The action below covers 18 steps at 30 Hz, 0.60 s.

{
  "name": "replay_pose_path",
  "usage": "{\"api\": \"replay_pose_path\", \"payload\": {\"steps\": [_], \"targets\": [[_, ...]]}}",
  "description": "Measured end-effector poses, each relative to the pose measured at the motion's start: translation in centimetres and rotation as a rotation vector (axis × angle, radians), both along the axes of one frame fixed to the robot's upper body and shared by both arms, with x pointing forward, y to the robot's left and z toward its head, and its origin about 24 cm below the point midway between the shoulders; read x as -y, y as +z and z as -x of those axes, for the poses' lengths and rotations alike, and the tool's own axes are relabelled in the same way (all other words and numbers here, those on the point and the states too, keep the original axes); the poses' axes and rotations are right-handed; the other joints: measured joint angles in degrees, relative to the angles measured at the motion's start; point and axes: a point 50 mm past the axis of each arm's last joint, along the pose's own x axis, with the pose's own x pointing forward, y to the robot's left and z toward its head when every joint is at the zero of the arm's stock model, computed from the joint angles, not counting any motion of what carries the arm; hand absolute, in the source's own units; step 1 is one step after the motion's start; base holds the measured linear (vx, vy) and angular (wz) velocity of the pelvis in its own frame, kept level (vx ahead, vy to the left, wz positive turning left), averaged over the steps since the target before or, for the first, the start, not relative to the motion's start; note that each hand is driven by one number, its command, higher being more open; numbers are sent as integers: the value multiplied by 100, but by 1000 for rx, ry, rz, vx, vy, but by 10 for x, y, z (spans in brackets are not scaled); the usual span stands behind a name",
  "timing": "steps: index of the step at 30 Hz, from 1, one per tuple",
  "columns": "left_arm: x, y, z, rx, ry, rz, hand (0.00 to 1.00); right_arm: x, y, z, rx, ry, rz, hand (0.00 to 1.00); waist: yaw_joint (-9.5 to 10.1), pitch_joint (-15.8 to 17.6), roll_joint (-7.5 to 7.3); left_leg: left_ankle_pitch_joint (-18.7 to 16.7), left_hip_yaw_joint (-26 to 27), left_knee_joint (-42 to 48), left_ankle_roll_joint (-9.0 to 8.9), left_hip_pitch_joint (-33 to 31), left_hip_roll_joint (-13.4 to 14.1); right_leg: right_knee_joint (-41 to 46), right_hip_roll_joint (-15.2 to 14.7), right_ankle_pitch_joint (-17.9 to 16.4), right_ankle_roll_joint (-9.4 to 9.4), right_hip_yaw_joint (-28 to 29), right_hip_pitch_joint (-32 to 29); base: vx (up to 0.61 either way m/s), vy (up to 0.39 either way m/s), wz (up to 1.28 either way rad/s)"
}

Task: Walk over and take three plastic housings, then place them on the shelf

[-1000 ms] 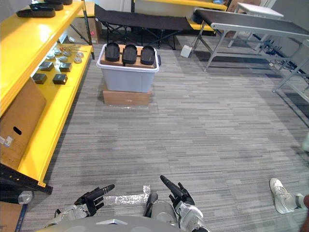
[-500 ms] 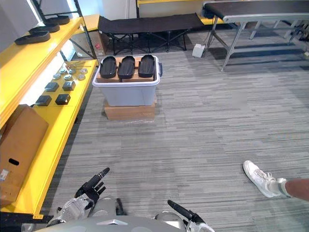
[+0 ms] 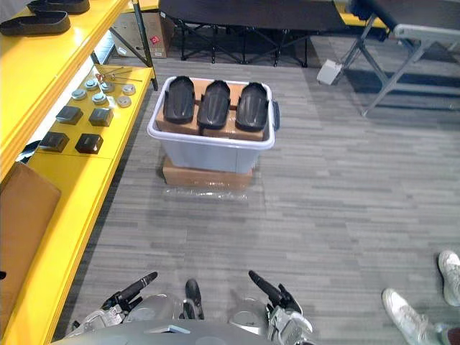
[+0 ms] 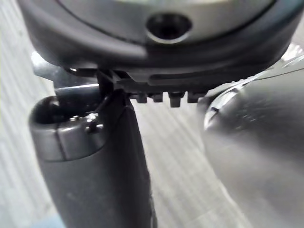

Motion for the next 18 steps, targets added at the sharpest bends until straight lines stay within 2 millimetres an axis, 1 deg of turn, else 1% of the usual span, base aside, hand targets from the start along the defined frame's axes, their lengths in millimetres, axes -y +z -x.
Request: {"api": "replay_pose_path", "payload": {"steps": [1, 2, 3, 4, 5, 6, 7, 8, 9, 10, 11, 12, 13, 14, 15, 16, 17, 18], "targets": [[2, 1, -4, 22, -24, 4, 100, -3, 1, -3, 24, 2, -1, 100, -1, 15, 53, -41, -124, -72, -70, 120, 46, -679, 195, -2, -10, -71, -117, 437, 5, 70], [6, 5, -15, 68, -47, 20, 100, -8, 1, -7, 40, 2, -10, 100, 4, 5, 46, -95, -297, -135, -159, 162, 83, -1695, 398, 73, 37, -80, -373, 425, -9, 74], [8, 7, -21, 92, -53, 26, 100, -10, 1, -8, 45, 1, -12, 100, 6, 5, 46, -125, -369, -173, -207, 167, 97, -2145, 472, 151, 86, -66, -483, 409, -21, 81], [11, 10, -30, 127, -67, 29, 100, -12, 1, -9, 51, -14, -26, 100, 15, -27, -17, -166, -495, -252, -273, 209, 109, -2974, 631, 637, 4, 19, -672, 400, -48, 71], [15, 10, -30, 136, -51, 48, 100, -15, 0, -6, 41, -19, -33, 100, 36, -44, -61, -262, -589, -258, -414, 326, 84, -3497, 721, 1403, -82, 178, -785, 405, -71, 63], [16, 9, -27, 128, -45, 53, 100, -17, -1, -4, 35, -22, -38, 100, 39, -58, -96, -313, -620, -249, -495, 411, 62, -3597, 752, 1806, -138, 221, -808, 424, -142, 49], [13, 7, -19, 104, -32, 55, 100, -23, -4, 2, 21, -30, -53, 100, 31, -126, -240, -406, -658, -227, -631, 594, -40, -3581, 790, 2581, -524, 230, -818, 428, -210, 5], [14, 4, -10, 89, 7, 59, 100, -19, -3, 1, 19, -7, -33, 100, 108, -225, -168, -521, -601, -191, -701, 725, 22, -3515, 862, 2192, -792, 62, -718, 415, -224, -18], [16, 4, -10, 92, 31, 73, 100, -16, -2, 0, 28, 1, -21, 100, 140, -249, -81, -595, -573, -120, -723, 752, 101, -3566, 955, 2167, -800, 97, -680, 380, -192, -56], [20, 1, -3, 77, 63, 88, 100, -13, 0, -3, 45, 9, -3, 100, 169, -267, 37, -708, -499, -10, -759, 786, 210, -3693, 1072, 2154, -820, 136, -576, 410, -142, -61], [21, 0, 2, 69, 114, 86, 100, -13, 1, -7, 68, 27, 20, 100, 165, -275, 106, -934, -375, 354, -846, 779, 346, -3824, 1236, 1951, -776, 203, -403, 388, -123, -56], [19, -1, 3, 69, 127, 72, 100, -15, 1, -7, 68, 41, 22, 100, 156, -280, 92, -1099, -339, 877, -888, 647, 427, -3825, 1278, 1730, -739, 214, -307, 293, -98, -41], [19, -1, 4, 74, 131, 62, 100, -15, 1, -6, 66, 50, 23, 100, 151, -279, 93, -1191, -323, 1372, -933, 489, 522, -3829, 1331, 1668, -763, 220, -235, 250, -148, -13], [15, 1, 3, 112, 165, 47, 100, -16, 0, 1, 61, 73, 38, 100, 97, -280, 92, -1160, -324, 3187, -1000, -214, 831, -3999, 1412, 1513, -842, 274, 65, 295, -126, -10], [13, 2, 3, 133, 181, 38, 100, -12, 1, 2, 67, 80, 57, 100, 139, -262, 118, -1206, -329, 4252, -1042, -719, 1099, -4093, 1495, 1446, -841, 299, 227, 249, -100, -18], [15, 2, 2, 146, 194, 39, 100, -10, 1, 3, 68, 78, 67, 100, 182, -256, 209, -1367, -334, 4602, -1019, -902, 1246, -4119, 1557, 1407, -847, 384, 337, 252, 20, -41], [15, 3, 0, 167, 202, 32, 100, -4, 2, 7, 61, 73, 92, 100, 183, -209, 232, -1588, -221, 4565, -942, -1183, 1479, -4155, 1554, 1353, -798, 432, 577, 232, 36, -44], [13, 4, 1, 170, 197, 24, 100, -3, 2, 5, 70, 70, 101, 100, 165, -201, 230, -1589, -94, 4046, -962, -1210, 1572, -4189, 1500, 1368, -704, 481, 681, 275, 54, -40]]}}
